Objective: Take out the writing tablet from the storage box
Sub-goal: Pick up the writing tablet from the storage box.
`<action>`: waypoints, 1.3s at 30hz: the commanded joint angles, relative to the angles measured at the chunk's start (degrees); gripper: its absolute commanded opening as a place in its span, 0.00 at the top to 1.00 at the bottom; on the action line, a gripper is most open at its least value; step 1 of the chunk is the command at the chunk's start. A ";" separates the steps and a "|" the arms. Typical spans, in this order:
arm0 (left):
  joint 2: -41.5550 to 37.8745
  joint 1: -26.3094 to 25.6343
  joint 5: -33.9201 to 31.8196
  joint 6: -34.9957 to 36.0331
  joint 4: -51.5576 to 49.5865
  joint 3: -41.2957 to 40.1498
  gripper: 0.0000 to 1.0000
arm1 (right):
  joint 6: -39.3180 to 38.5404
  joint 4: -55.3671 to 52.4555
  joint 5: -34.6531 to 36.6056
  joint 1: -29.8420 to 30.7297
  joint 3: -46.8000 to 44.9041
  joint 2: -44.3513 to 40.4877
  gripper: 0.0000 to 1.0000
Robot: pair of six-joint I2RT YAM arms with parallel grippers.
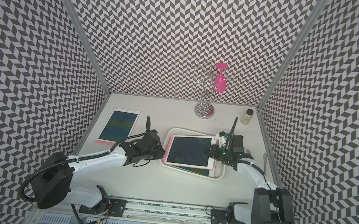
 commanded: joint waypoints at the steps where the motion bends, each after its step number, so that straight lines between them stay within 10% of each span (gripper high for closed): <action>1: -1.54 0.28 0.27 1.84 1.68 4.80 0.69 | -0.50 1.24 -4.60 -1.03 0.52 -1.02 0.69; 9: -2.42 4.16 0.03 6.60 -0.82 9.28 0.65 | 2.36 3.45 -11.21 -2.98 1.22 -1.23 0.92; 31: -5.04 15.24 8.50 12.67 0.94 9.39 0.59 | 14.76 8.15 -22.09 -6.07 8.90 -6.20 0.92; 39: -7.75 21.49 21.84 11.67 10.44 2.31 0.53 | 19.64 13.36 -25.07 -6.12 8.61 -6.74 0.92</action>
